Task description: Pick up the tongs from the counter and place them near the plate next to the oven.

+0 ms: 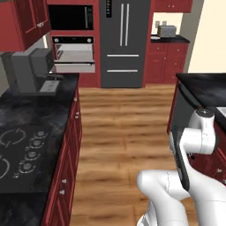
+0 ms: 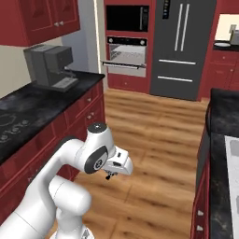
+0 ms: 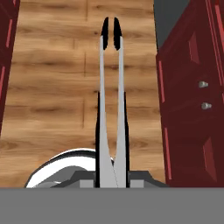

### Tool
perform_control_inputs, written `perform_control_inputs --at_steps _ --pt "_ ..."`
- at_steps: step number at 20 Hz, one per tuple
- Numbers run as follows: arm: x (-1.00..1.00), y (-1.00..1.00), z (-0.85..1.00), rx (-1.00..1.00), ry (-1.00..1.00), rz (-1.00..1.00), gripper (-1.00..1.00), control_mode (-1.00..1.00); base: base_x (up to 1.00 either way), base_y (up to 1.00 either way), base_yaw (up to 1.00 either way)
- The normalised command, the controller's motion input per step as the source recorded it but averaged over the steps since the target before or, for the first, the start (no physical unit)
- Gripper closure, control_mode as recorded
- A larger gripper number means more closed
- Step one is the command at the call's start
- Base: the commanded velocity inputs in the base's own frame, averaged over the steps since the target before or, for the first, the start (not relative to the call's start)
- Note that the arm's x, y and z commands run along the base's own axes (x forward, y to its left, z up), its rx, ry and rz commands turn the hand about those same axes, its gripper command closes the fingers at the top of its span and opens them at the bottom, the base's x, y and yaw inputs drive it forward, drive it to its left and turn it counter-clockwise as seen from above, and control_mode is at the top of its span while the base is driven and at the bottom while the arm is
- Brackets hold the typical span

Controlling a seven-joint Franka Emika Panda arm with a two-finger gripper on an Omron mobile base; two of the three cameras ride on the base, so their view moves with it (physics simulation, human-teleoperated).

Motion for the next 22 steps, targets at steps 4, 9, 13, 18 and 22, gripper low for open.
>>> perform_control_inputs --at_steps 4,9,13,18,22 --pt "0.00 0.00 0.00 0.00 0.00 0.00 1.00 1.00 1.00 0.00 -0.17" --pt "0.00 0.00 0.00 0.00 0.00 0.00 1.00 1.00 1.00 0.00 -0.16" --pt "0.00 0.00 0.00 0.00 0.00 0.00 1.00 1.00 1.00 0.00 -0.15" --pt "0.00 0.00 0.00 0.00 0.00 0.00 1.00 1.00 1.00 0.00 -0.14" --pt "0.00 0.00 0.00 0.00 0.00 0.00 1.00 1.00 1.00 0.00 -0.13"
